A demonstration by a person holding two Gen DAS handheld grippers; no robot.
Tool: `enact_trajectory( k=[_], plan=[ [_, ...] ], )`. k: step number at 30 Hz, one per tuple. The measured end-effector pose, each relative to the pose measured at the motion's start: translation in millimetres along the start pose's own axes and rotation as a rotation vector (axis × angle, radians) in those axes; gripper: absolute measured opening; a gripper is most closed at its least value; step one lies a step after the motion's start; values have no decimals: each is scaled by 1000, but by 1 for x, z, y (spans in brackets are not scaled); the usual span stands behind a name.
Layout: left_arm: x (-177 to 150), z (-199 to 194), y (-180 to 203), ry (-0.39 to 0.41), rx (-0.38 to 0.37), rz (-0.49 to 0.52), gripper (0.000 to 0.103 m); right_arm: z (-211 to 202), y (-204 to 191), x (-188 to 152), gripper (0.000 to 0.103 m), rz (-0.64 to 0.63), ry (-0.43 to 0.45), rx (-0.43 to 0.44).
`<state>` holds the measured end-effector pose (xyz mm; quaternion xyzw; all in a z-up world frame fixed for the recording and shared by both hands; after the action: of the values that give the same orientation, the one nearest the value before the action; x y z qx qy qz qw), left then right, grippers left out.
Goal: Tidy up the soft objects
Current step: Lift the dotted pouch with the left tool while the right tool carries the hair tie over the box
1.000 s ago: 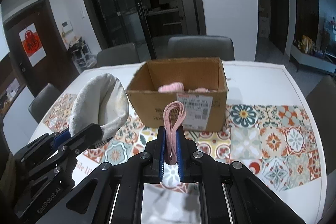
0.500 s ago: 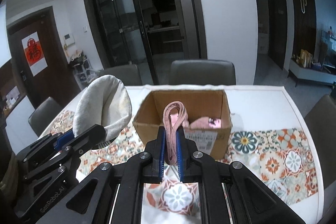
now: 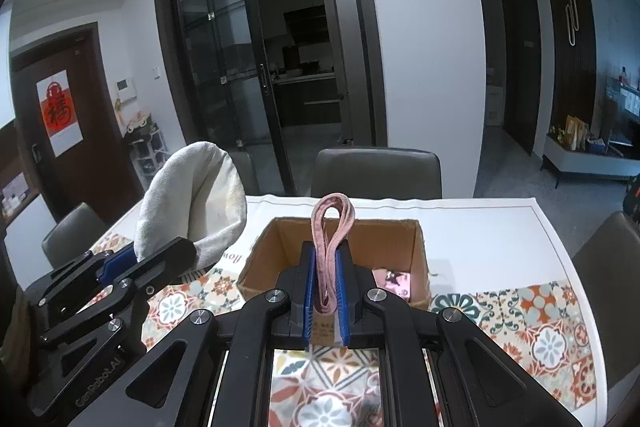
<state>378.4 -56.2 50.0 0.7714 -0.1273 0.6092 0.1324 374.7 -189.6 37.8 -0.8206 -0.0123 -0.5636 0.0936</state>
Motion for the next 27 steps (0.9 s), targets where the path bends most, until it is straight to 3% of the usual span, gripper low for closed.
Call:
enact_trajectory(
  k=[11, 27],
  plan=[
    [-7, 42, -1, -31, -7, 25, 21, 39, 13, 7, 11, -10, -14, -20],
    [-49, 120, -13, -186, -32, 13, 21, 106, 33, -23, 11, -19, -147, -46]
  ],
)
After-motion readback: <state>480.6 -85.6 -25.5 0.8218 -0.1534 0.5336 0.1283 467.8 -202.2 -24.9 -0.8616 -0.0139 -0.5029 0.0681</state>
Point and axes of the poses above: each gripper's, at about its wrist camera, not at the fingertips, and z roughly the way its jaws point, y to its right, x to its top, the point moved 3 cm from there along z, roughly the way its jaws point, and after that the axes turned 10 degrees about y, right-handed, at the moved point
